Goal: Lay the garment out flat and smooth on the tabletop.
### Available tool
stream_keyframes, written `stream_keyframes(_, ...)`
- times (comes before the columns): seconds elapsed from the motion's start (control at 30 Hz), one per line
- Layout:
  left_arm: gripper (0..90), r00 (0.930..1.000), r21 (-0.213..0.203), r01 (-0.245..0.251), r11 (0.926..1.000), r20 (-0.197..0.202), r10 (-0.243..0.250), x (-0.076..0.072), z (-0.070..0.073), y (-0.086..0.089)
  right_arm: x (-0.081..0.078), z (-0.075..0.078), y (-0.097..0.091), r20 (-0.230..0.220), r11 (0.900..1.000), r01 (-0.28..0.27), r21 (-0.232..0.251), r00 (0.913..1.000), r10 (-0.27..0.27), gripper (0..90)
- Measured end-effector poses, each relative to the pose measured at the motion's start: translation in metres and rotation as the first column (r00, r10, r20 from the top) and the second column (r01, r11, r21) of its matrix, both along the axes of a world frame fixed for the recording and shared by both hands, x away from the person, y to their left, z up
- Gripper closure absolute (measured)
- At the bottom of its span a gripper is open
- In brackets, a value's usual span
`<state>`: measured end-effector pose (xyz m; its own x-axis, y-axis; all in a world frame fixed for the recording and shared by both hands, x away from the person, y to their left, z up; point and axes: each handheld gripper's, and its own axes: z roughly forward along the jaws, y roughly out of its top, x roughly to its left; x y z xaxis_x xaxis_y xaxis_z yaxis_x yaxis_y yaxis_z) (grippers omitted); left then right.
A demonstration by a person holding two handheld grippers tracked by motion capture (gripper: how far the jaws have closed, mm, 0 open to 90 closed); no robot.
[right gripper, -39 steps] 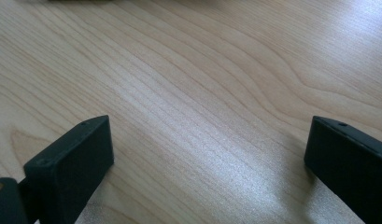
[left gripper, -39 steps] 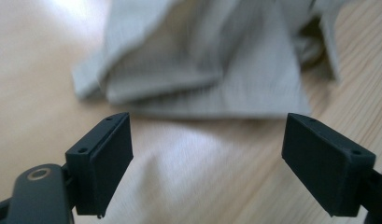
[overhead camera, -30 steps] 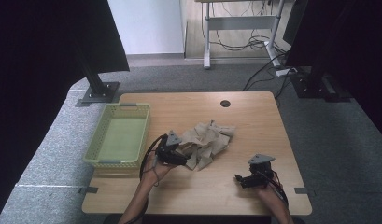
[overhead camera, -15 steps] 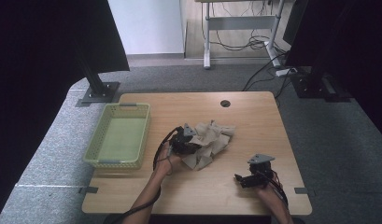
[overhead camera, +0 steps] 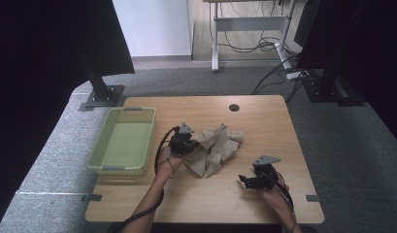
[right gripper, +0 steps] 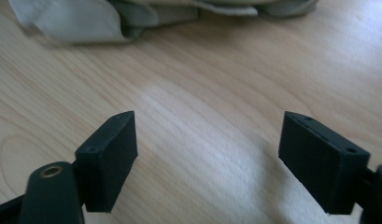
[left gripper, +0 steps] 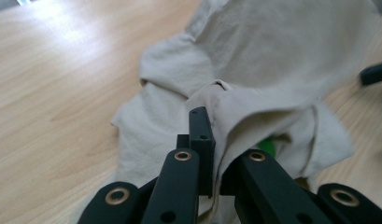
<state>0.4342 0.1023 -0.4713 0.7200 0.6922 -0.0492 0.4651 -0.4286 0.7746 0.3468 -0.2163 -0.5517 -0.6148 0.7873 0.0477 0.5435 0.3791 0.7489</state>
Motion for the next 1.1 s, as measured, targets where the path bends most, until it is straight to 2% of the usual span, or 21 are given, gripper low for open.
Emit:
stream_keyframes(0.13,87.9,0.9989,-0.042,-0.046,0.9981,0.006,0.046,0.004,0.012,0.012,0.005,0.005,0.005,0.013,0.9999,0.003,0.013,0.9999,-0.003,23.7)
stream_keyframes(0.23,87.9,0.9948,-0.041,-0.102,0.994,-0.011,0.102,0.012,0.011,0.024,0.009,0.009,0.01,0.024,0.9999,-0.003,0.013,0.9997,0.003,24.7)
stream_keyframes(0.27,87.8,0.9948,-0.041,-0.102,0.994,-0.011,0.102,0.012,0.011,0.024,0.009,0.009,0.01,0.024,0.9999,-0.003,0.013,0.9997,0.003,24.7)
stream_keyframes(0.3,87.8,0.9897,-0.02,-0.142,0.9897,-0.024,0.141,0.017,0.005,0.031,0.01,0.01,0.012,0.026,0.9999,-0.005,0.016,0.9997,0.005,24.7)
stream_keyframes(0.33,87.8,0.9897,-0.02,-0.142,0.9897,-0.024,0.141,0.017,0.005,0.031,0.01,0.01,0.012,0.026,0.9999,-0.005,0.016,0.9997,0.005,24.7)
stream_keyframes(0.37,87.8,0.9819,0.005,-0.185,0.9827,-0.038,0.185,0.023,-0.004,0.038,0.013,0.014,0.022,0.037,0.9996,-0.024,0.013,0.999,0.023,24.5)
stream_keyframes(0.5,87.7,0.9701,0.069,-0.233,0.9701,-0.055,0.236,0.029,-0.021,0.044,0.015,0.017,0.032,0.05,0.9992,-0.038,0.007,0.998,0.038,22.4)
stream_keyframes(0.63,87.6,0.9615,0.124,-0.256,0.9585,-0.068,0.266,0.034,-0.037,0.048,0.017,0.018,0.043,0.056,0.9978,-0.065,0.014,0.9964,0.064,21.7)
stream_keyframes(0.83,87.2,0.9565,0.176,-0.264,0.9485,-0.079,0.281,0.031,-0.057,0.053,0.021,0.016,0.06,0.059,0.9933,-0.111,0.033,0.9923,0.109,23.2)
stream_keyframes(1.0,86.7,0.9564,0.17,-0.263,0.9498,-0.085,0.28,0.024,-0.063,0.059,0.031,0.01,0.074,0.055,0.9905,-0.128,0.051,0.9906,0.125,28.4)
stream_keyframes(1.03,86.7,0.9581,0.167,-0.258,0.9515,-0.082,0.274,0.022,-0.064,0.059,0.032,0.009,0.077,0.055,0.9894,-0.135,0.054,0.9898,0.132,31.1)
stream_keyframes(1.1,86.7,0.9598,0.169,-0.254,0.9523,-0.077,0.27,0.019,-0.064,0.059,0.035,0.006,0.084,0.057,0.9865,-0.153,0.06,0.9871,0.149,42.8)
